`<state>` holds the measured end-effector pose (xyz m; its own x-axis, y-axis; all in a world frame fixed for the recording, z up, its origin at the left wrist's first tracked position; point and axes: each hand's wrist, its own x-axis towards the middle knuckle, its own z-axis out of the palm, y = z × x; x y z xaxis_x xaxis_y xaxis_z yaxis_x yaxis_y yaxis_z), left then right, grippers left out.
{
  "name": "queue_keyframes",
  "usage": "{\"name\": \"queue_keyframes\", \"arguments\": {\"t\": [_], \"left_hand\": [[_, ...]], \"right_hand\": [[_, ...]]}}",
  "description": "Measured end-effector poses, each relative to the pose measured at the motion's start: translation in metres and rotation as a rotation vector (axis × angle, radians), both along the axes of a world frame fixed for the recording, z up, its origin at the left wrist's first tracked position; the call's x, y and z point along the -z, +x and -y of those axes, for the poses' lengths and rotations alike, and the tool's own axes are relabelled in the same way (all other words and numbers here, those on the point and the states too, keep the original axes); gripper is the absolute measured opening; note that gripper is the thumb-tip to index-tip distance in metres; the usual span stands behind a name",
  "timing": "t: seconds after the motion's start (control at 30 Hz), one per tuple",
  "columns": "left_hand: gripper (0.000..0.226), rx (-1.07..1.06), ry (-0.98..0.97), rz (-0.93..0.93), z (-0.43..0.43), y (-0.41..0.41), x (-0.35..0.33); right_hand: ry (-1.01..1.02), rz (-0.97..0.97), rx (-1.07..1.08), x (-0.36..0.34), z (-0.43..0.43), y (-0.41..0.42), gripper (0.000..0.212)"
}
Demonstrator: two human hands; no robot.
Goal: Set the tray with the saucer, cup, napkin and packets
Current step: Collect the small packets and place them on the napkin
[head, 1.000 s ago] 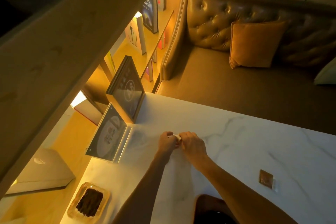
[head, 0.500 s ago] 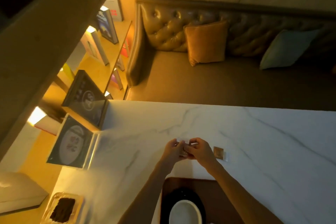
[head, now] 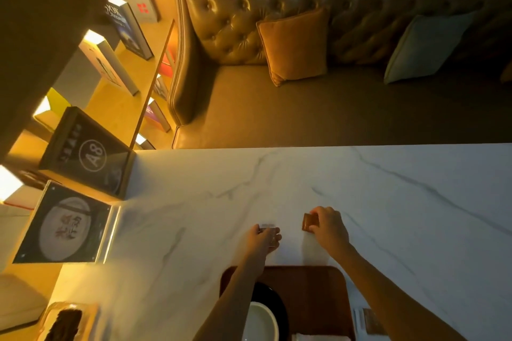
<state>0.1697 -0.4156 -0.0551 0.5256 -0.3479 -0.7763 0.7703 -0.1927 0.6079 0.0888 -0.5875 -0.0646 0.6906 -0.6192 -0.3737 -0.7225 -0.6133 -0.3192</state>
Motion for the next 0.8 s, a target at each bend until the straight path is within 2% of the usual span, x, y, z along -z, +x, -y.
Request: {"name": "queue_keyframes", "arguments": {"t": [0.07,0.13,0.27,0.3,0.37,0.47,0.53,0.6,0.67,0.73,0.8], "left_hand": [[0.012,-0.005,0.031,-0.017,-0.003,-0.002,0.006],[0.014,0.001,0.054,-0.019,-0.004,-0.001,0.012],[0.02,-0.04,0.03,-0.127,0.001,0.003,0.014],[0.02,-0.049,-0.01,-0.188,0.002,0.004,0.013],[0.035,0.032,-0.096,-0.289,0.003,0.006,0.009],[0.056,0.292,-0.257,-0.328,0.004,0.001,0.001],[0.058,0.433,-0.325,-0.3,0.009,-0.005,-0.007],[0.046,0.53,-0.3,-0.211,0.016,-0.011,-0.019],[0.034,0.558,-0.262,-0.109,0.019,-0.018,-0.025],[0.031,0.475,-0.313,-0.081,0.017,-0.024,-0.032],[0.027,0.391,-0.362,-0.063,0.014,-0.027,-0.04]], "right_hand": [[-0.015,-0.074,0.017,0.005,0.0,0.0,0.037],[0.081,-0.064,0.067,0.008,0.003,0.0,0.036],[0.379,0.144,0.12,0.001,0.01,-0.006,0.018],[0.49,0.195,0.1,-0.005,0.01,-0.007,0.015],[0.584,0.254,-0.095,-0.021,0.01,-0.007,0.021],[0.526,0.201,-0.383,-0.037,0.005,-0.002,0.025],[0.451,0.111,-0.439,-0.045,0.004,0.0,0.023],[0.49,0.105,-0.387,-0.052,0.003,0.0,0.022],[0.542,0.175,-0.336,-0.058,0.002,-0.003,0.037],[0.493,0.246,-0.255,-0.063,0.002,-0.009,0.045],[0.487,0.318,-0.106,-0.066,0.002,-0.018,0.036]]}}
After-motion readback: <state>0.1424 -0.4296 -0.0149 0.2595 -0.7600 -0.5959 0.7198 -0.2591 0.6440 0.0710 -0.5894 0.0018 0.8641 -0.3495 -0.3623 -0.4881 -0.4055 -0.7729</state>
